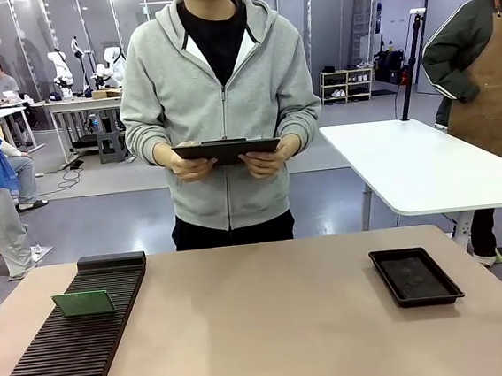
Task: Inspect the PCB.
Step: Pick up the Blank PCB and present it to the human.
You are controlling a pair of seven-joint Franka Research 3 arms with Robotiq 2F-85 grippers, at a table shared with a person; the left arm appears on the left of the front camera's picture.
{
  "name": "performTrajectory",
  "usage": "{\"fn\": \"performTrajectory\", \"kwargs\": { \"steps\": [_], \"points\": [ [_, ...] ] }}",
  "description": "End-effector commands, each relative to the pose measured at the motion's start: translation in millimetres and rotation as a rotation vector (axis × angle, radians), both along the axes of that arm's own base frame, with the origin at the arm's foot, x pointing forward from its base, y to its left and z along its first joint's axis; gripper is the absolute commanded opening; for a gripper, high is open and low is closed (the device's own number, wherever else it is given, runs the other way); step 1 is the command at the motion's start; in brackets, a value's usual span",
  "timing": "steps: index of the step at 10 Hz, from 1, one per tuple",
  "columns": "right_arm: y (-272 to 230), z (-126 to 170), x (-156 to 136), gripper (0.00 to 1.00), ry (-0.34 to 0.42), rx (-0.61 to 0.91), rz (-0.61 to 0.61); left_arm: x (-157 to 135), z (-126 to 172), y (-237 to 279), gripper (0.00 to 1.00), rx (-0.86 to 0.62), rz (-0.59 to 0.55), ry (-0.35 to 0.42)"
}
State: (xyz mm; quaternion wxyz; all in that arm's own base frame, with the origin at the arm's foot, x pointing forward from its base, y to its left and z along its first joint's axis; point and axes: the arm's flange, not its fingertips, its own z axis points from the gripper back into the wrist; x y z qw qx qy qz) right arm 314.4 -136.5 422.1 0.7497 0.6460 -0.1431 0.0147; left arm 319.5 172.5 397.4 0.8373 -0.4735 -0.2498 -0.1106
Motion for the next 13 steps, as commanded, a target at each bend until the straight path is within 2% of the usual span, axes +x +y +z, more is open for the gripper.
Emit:
{"fn": "performTrajectory", "kwargs": {
  "steps": [1, 13],
  "points": [
    [0.3, 0.1, -1.3, 1.00, 0.001, 0.003, 0.013, -2.2, -0.1, 0.0, 1.00, -0.015, -0.015, -0.017],
    [0.3, 0.1, -1.3, 1.00, 0.001, 0.003, 0.013, -2.2, -0.1, 0.0, 1.00, -0.015, -0.015, -0.017]
  ]
}}
